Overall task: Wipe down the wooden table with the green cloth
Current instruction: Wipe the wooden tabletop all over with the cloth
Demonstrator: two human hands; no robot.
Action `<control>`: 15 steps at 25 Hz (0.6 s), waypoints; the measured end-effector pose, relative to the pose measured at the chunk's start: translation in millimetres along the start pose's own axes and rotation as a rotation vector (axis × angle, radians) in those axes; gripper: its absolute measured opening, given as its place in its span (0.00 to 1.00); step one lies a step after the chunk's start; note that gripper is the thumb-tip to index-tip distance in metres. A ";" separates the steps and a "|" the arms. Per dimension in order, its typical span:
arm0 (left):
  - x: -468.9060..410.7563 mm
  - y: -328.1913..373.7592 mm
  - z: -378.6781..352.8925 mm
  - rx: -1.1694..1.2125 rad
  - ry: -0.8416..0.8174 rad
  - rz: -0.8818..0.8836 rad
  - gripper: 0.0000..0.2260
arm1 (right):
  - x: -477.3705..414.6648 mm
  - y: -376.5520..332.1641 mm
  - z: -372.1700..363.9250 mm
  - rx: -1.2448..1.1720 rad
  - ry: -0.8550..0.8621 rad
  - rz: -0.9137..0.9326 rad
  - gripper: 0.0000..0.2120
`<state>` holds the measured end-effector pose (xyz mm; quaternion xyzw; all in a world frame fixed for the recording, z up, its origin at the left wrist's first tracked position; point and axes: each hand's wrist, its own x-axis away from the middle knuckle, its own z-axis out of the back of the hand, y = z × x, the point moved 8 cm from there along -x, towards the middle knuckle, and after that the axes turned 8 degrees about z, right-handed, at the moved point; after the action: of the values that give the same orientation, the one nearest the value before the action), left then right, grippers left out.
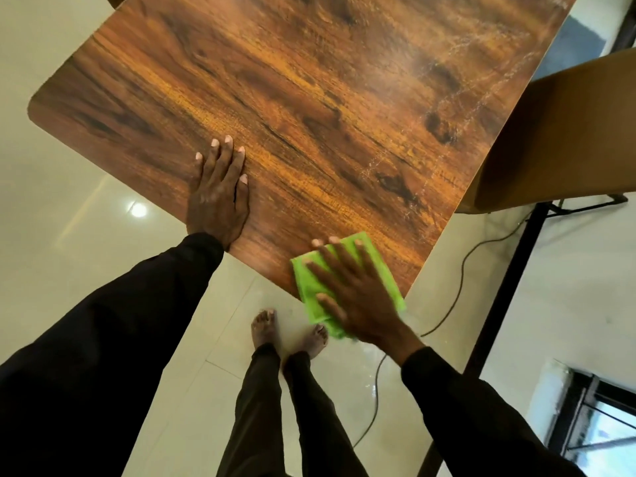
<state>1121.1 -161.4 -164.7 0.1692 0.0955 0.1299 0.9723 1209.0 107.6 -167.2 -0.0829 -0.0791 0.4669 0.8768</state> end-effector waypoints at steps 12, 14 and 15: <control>14.7 17.0 -11.7 -0.125 -0.027 0.100 0.28 | 11.7 -6.1 -5.4 0.031 -0.069 0.065 0.30; 17.3 17.1 -12.6 -0.142 -0.016 0.112 0.28 | 42.8 19.3 1.5 0.027 -0.055 0.055 0.29; 16.9 18.1 -13.6 -0.149 -0.013 0.117 0.28 | 45.5 42.6 9.3 0.033 -0.016 -0.026 0.29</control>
<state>1130.0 -136.0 -173.3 0.1026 0.0695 0.1920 0.9735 1197.7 169.5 -164.7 -0.0639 -0.0795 0.4574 0.8834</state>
